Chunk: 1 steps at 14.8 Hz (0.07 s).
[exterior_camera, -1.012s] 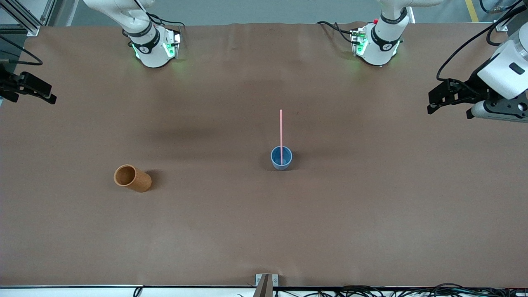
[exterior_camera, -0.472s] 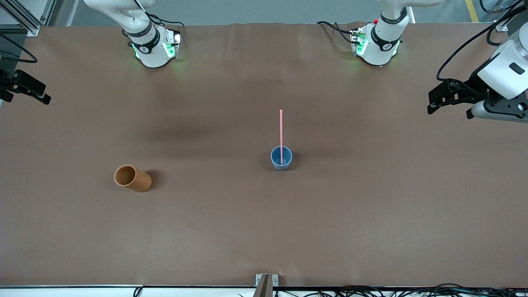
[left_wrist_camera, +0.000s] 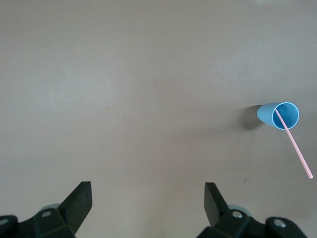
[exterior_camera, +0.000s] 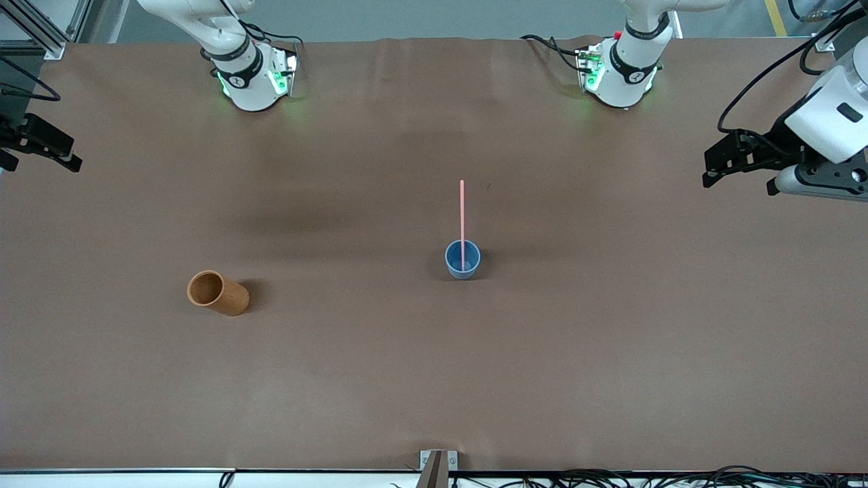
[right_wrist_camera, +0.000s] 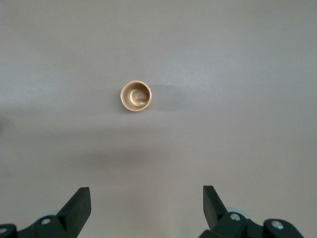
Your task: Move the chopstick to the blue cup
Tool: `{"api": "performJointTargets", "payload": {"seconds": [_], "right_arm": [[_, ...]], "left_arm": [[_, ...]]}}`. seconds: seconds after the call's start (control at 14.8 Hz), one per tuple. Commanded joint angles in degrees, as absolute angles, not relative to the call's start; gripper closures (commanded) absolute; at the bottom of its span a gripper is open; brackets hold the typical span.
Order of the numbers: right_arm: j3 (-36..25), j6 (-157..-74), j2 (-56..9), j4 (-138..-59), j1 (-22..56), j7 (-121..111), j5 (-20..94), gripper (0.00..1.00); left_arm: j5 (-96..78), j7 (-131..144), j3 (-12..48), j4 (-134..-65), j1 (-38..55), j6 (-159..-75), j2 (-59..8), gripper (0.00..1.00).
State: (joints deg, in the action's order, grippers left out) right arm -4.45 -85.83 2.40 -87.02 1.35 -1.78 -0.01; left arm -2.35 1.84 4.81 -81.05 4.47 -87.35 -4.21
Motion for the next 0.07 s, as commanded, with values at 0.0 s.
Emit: {"api": "performJointTargets", "payload": {"seconds": [0.0], "right_arm": [[-3.9,-84.8,2.0,-86.2,1.1,-2.6,0.0,0.00]], "left_arm": [[-3.2,2.3,4.7,-80.2,4.4,-86.4,-4.0,0.00]]}}
